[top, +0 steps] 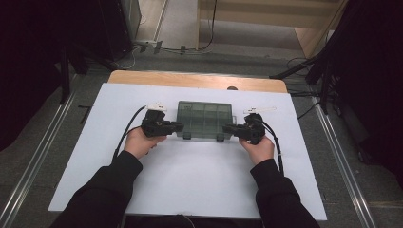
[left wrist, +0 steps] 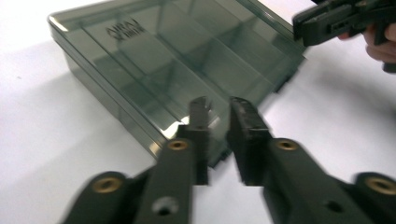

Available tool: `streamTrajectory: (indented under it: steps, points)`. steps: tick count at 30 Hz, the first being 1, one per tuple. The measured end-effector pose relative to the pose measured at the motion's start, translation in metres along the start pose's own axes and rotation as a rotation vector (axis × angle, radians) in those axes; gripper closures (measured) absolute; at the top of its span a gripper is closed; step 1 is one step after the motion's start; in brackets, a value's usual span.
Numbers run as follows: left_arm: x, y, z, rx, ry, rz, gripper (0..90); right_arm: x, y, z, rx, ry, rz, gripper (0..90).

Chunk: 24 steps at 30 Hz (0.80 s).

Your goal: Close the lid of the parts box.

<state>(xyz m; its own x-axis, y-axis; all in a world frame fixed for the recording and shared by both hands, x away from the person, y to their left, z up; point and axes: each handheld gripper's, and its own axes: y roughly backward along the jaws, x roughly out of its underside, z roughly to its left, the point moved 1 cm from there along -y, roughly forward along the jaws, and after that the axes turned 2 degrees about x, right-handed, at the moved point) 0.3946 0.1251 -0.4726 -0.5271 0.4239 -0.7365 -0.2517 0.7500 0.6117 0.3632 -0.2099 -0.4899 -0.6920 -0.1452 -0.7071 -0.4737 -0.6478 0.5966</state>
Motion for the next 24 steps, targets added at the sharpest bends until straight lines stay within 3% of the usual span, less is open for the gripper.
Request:
streamTrajectory:
  steps: [2,6,12,17,19,21,24]
  points:
    - [0.001,0.005,-0.003,0.017,0.003,-0.001,66.3,0.002,0.003,0.004,0.009,0.034,-0.001,62.4]
    - [0.005,0.017,-0.009,0.031,0.007,-0.020,58.8,0.006,0.011,0.013,-0.015,0.063,-0.005,51.7]
    - [0.018,0.026,-0.018,0.035,-0.034,-0.010,40.4,0.017,0.018,0.025,-0.027,0.130,-0.007,43.0]
    - [0.026,0.034,-0.025,0.043,-0.067,-0.020,40.1,0.024,0.020,0.033,-0.040,0.147,-0.007,36.6]
    - [0.030,0.037,-0.027,0.049,-0.069,-0.037,33.5,0.027,0.020,0.034,-0.053,0.148,-0.010,33.4]
    - [0.034,0.041,-0.028,0.048,-0.071,-0.045,33.4,0.029,0.021,0.036,-0.069,0.145,-0.010,30.1]
    - [0.042,0.044,-0.031,0.040,-0.094,-0.045,33.4,0.034,0.021,0.038,-0.059,0.155,-0.006,28.9]
